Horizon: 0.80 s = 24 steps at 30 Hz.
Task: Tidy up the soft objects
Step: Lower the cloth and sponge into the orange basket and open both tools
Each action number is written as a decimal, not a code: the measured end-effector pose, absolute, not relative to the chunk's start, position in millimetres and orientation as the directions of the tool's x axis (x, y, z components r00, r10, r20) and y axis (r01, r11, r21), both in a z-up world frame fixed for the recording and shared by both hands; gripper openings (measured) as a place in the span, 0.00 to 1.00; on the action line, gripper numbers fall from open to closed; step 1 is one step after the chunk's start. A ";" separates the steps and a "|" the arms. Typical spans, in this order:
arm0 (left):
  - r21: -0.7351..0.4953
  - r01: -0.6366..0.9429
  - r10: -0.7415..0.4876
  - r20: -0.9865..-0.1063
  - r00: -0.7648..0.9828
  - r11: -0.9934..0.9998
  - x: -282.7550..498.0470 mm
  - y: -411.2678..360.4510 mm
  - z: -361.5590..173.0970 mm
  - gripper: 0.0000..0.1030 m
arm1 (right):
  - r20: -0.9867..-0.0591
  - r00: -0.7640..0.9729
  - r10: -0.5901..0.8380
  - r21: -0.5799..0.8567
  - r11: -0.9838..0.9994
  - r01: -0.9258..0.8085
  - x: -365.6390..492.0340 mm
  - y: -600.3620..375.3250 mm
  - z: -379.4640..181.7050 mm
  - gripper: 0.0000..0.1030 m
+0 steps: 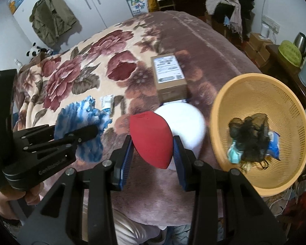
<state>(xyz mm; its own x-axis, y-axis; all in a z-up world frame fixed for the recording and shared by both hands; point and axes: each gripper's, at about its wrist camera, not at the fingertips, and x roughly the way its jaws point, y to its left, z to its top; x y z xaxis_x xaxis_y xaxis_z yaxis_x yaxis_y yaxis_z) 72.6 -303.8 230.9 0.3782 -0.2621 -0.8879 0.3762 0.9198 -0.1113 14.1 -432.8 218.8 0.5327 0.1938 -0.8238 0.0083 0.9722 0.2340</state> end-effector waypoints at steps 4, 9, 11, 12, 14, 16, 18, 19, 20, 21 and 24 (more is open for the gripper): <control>-0.123 0.403 -0.286 -0.882 0.374 0.907 76.3 -331.4 236.5 0.26 | -0.823 0.542 0.173 0.235 0.971 0.047 11.8 -458.7 219.5 0.38; -0.138 0.438 -0.316 -0.876 0.364 0.888 79.1 -367.6 241.2 0.26 | -0.823 0.550 0.143 0.237 0.966 0.102 8.3 -489.2 219.1 0.38; -0.146 0.454 -0.329 -0.874 0.356 0.879 80.5 -383.7 241.6 0.26 | -0.825 0.550 0.129 0.235 0.964 0.126 6.5 -501.3 217.9 0.38; -0.149 0.462 -0.335 -0.873 0.354 0.875 80.7 -390.9 241.9 0.26 | -0.826 0.550 0.123 0.234 0.963 0.137 5.3 -507.1 217.5 0.38; -0.164 0.478 -0.354 -0.871 0.341 0.863 80.9 -407.8 241.5 0.26 | -0.827 0.552 0.106 0.232 0.959 0.163 1.8 -520.5 217.2 0.38; -0.188 0.491 -0.378 -0.868 0.322 0.851 80.6 -423.6 240.4 0.26 | -0.827 0.554 0.095 0.232 0.955 0.183 -1.2 -534.0 217.4 0.38; -0.207 0.508 -0.401 -0.863 0.307 0.836 79.0 -440.4 238.7 0.26 | -0.827 0.557 0.077 0.231 0.950 0.211 -5.0 -549.3 218.0 0.38; -0.213 0.516 -0.409 -0.861 0.301 0.830 78.1 -447.8 237.9 0.26 | -0.826 0.559 0.070 0.232 0.947 0.224 -8.0 -555.1 218.1 0.38; -0.219 0.523 -0.416 -0.860 0.296 0.824 77.0 -455.1 237.4 0.26 | -0.826 0.560 0.063 0.231 0.944 0.235 -9.9 -560.8 218.3 0.38; -0.223 0.530 -0.422 -0.859 0.290 0.818 76.2 -461.5 236.7 0.26 | -0.826 0.562 0.051 0.230 0.939 0.254 -13.1 -570.0 219.0 0.38; -0.240 0.550 -0.444 -0.853 0.274 0.800 74.2 -481.4 234.8 0.26 | -0.826 0.563 0.027 0.229 0.929 0.292 -18.5 -589.5 220.0 0.38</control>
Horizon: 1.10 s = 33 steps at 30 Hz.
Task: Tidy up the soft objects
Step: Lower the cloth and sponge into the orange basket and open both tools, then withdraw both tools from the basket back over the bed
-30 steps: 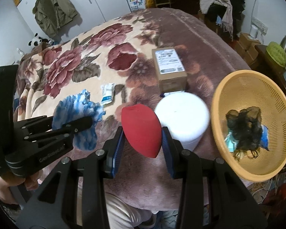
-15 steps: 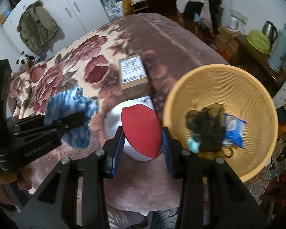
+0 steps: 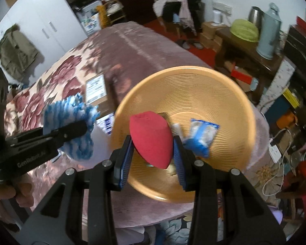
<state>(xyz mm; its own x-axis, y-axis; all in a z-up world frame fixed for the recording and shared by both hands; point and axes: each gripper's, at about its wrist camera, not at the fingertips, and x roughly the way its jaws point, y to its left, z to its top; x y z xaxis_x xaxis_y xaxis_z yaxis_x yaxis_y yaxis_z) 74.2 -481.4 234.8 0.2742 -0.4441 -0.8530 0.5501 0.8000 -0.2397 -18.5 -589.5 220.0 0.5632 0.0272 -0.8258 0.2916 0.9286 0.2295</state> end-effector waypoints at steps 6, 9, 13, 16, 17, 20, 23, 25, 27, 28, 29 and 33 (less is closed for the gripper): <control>-0.323 0.566 -0.523 -0.820 0.231 0.758 72.0 -517.4 223.9 0.38 | -0.825 0.565 -0.008 0.228 0.910 0.346 -26.5 -612.9 219.5 0.38; -0.334 0.555 -0.530 -0.814 0.238 0.762 69.8 -525.8 215.1 0.81 | -0.822 0.568 -0.022 0.234 0.898 0.373 -26.7 -621.2 215.5 0.40; -0.330 0.550 -0.527 -0.813 0.248 0.767 69.5 -520.5 212.2 0.81 | -0.831 0.556 -0.016 0.251 0.882 0.399 -30.0 -629.9 208.5 0.52; -0.308 0.543 -0.509 -0.818 0.267 0.781 69.3 -510.6 213.1 0.83 | -0.834 0.551 -0.010 0.257 0.878 0.404 -31.2 -630.3 206.1 0.58; -0.301 0.542 -0.502 -0.822 0.270 0.785 69.6 -506.4 213.2 0.83 | -0.836 0.549 -0.009 0.257 0.877 0.405 -31.1 -630.4 205.5 0.61; -0.274 0.536 -0.475 -0.833 0.283 0.799 70.2 -495.0 211.7 0.89 | -0.837 0.547 0.001 0.262 0.879 0.398 -31.0 -624.4 204.4 0.70; -0.273 0.520 -0.469 -0.833 0.293 0.810 70.3 -480.6 211.3 0.95 | -0.839 0.544 0.007 0.256 0.887 0.384 -31.2 -616.9 203.4 0.78; -0.269 0.511 -0.461 -0.837 0.296 0.816 70.2 -472.3 210.9 0.95 | -0.841 0.540 0.016 0.255 0.893 0.370 -31.0 -610.8 203.5 0.80; -0.265 0.507 -0.457 -0.837 0.301 0.820 69.7 -464.1 211.9 0.95 | -0.845 0.534 0.013 0.240 0.902 0.359 -30.7 -603.8 204.3 0.80; -0.264 0.504 -0.456 -0.836 0.305 0.822 69.3 -459.5 212.9 0.95 | -0.846 0.533 0.010 0.235 0.905 0.356 -30.8 -601.6 204.8 0.80; -0.263 0.502 -0.453 -0.837 0.307 0.824 68.4 -455.8 213.2 0.95 | -0.846 0.533 0.011 0.233 0.907 0.351 -31.0 -599.2 205.1 0.80; -0.252 0.489 -0.443 -0.836 0.325 0.835 66.8 -436.4 216.9 0.99 | -0.848 0.529 0.019 0.231 0.912 0.338 -31.1 -589.5 204.8 0.88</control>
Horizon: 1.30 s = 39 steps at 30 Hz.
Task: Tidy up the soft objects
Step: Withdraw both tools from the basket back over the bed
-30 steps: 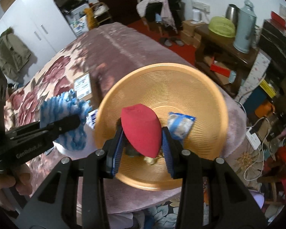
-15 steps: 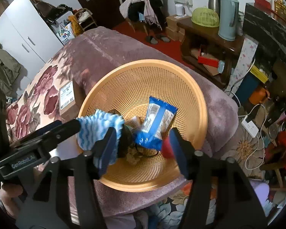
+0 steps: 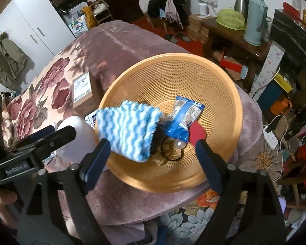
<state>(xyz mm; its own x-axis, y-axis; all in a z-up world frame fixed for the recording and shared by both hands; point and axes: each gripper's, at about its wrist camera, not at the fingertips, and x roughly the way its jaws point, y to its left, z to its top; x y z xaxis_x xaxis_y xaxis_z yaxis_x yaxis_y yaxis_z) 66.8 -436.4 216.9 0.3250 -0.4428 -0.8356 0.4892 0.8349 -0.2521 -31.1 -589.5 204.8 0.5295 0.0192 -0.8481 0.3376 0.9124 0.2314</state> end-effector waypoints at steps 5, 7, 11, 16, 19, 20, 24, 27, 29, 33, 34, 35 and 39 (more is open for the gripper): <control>-0.235 0.470 -0.423 -0.838 0.345 0.850 66.2 -413.2 219.9 0.99 | -0.852 0.523 0.007 0.208 0.922 0.327 -28.9 -574.1 207.0 0.91; -0.228 0.463 -0.414 -0.839 0.352 0.857 66.0 -403.0 219.3 0.99 | -0.849 0.528 -0.006 0.198 0.923 0.329 -28.1 -568.0 209.1 1.00; -0.221 0.448 -0.402 -0.841 0.363 0.866 66.9 -383.3 218.1 0.99 | -0.849 0.529 -0.011 0.188 0.928 0.321 -25.5 -556.1 211.6 1.00; -0.231 0.418 -0.397 -0.840 0.369 0.878 71.2 -355.9 215.1 0.99 | -0.849 0.528 -0.014 0.171 0.938 0.300 -20.9 -533.9 214.7 1.00; -0.237 0.399 -0.393 -0.840 0.375 0.886 73.4 -340.2 213.2 0.99 | -0.850 0.526 -0.012 0.162 0.946 0.282 -16.5 -521.1 215.7 1.00; -0.238 0.392 -0.391 -0.840 0.375 0.888 74.2 -334.1 212.4 0.99 | -0.851 0.526 -0.011 0.160 0.947 0.277 -15.0 -517.1 215.5 1.00; -0.235 0.362 -0.376 -0.840 0.391 0.902 77.6 -307.2 208.6 0.99 | -0.853 0.523 -0.005 0.149 0.956 0.252 -7.2 -497.8 215.8 1.00; -0.231 0.341 -0.363 -0.843 0.396 0.911 80.6 -289.9 205.4 0.99 | -0.854 0.521 0.000 0.137 0.965 0.224 0.2 -477.4 215.9 1.00; -0.228 0.326 -0.352 -0.844 0.403 0.918 82.8 -276.8 202.4 0.99 | -0.855 0.519 0.005 0.132 0.969 0.207 5.4 -466.0 215.4 1.00; -0.241 0.290 -0.347 -0.846 0.406 0.926 87.3 -251.6 197.8 0.99 | -0.856 0.517 0.015 0.120 0.978 0.171 14.0 -441.5 214.7 1.00; -0.244 0.281 -0.346 -0.845 0.407 0.928 88.3 -245.1 196.8 0.99 | -0.856 0.517 0.018 0.119 0.980 0.162 15.2 -437.1 214.5 1.00; -0.247 0.274 -0.345 -0.845 0.409 0.929 89.2 -238.5 195.9 0.99 | -0.856 0.517 0.022 0.116 0.982 0.151 17.8 -429.9 214.7 1.00; -0.254 0.249 -0.340 -0.843 0.416 0.935 92.8 -215.3 193.6 0.99 | -0.856 0.515 0.033 0.106 0.988 0.113 24.9 -407.1 215.4 1.00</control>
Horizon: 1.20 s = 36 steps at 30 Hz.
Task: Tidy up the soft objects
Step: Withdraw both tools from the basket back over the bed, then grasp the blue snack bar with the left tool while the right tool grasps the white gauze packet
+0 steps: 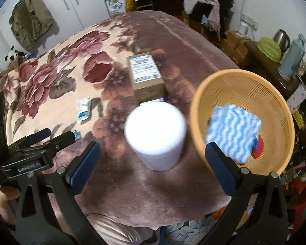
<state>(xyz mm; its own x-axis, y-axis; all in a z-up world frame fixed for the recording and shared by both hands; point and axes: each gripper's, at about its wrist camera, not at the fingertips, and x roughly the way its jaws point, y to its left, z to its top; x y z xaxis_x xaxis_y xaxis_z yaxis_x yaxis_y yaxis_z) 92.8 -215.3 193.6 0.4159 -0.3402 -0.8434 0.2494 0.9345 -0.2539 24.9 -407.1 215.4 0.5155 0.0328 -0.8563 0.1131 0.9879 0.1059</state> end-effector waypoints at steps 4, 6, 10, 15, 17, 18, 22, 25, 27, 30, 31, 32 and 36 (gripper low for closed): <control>-0.262 0.222 -0.335 -0.843 0.421 0.939 95.5 -195.1 190.7 0.99 | -0.858 0.512 0.041 0.096 0.992 0.083 31.5 -387.1 214.5 1.00; -0.267 0.208 -0.332 -0.844 0.421 0.941 97.2 -183.8 188.1 0.99 | -0.859 0.510 0.045 0.093 0.993 0.069 34.0 -378.0 214.2 1.00; -0.270 0.184 -0.324 -0.845 0.425 0.945 98.4 -167.4 184.7 0.99 | -0.861 0.506 0.052 0.085 0.996 0.041 40.8 -359.1 211.6 1.00; -0.272 0.161 -0.315 -0.848 0.427 0.949 101.7 -146.2 178.4 0.99 | -0.866 0.496 0.062 0.079 0.997 0.013 46.2 -339.4 206.2 1.00; -0.273 0.154 -0.313 -0.848 0.427 0.950 103.1 -138.8 176.0 0.99 | -0.868 0.492 0.065 0.078 0.997 0.006 48.2 -334.1 204.1 1.00; -0.272 0.148 -0.310 -0.849 0.427 0.951 104.0 -134.4 174.6 0.99 | -0.870 0.488 0.067 0.077 0.997 -0.001 49.8 -329.4 202.0 1.00; -0.278 0.111 -0.299 -0.852 0.431 0.954 109.3 -110.6 167.5 0.99 | -0.875 0.479 0.075 0.072 0.997 -0.024 54.1 -314.6 195.6 1.00; -0.271 0.081 -0.279 -0.858 0.432 0.959 113.1 -92.7 160.1 0.99 | -0.879 0.470 0.082 0.073 0.997 -0.038 59.3 -304.9 190.3 1.00; -0.259 0.064 -0.261 -0.863 0.432 0.964 115.2 -82.0 154.7 0.99 | -0.881 0.464 0.090 0.076 0.996 -0.049 62.9 -298.5 185.5 1.00; -0.247 0.037 -0.239 -0.873 0.426 0.968 118.2 -67.9 142.7 0.99 | -0.888 0.446 0.108 0.084 0.994 -0.072 68.5 -285.3 175.7 1.00; -0.249 0.032 -0.239 -0.875 0.422 0.968 119.0 -64.7 138.9 0.99 | -0.891 0.440 0.113 0.086 0.993 -0.081 70.1 -280.9 172.2 1.00; -0.251 0.026 -0.239 -0.878 0.415 0.968 119.4 -60.7 133.8 0.99 | -0.893 0.434 0.118 0.088 0.992 -0.088 71.8 -277.0 168.7 1.00; -0.242 0.015 -0.228 -0.888 0.399 0.970 121.3 -51.9 113.7 0.99 | -0.902 0.410 0.137 0.100 0.989 -0.110 77.1 -263.8 155.4 1.00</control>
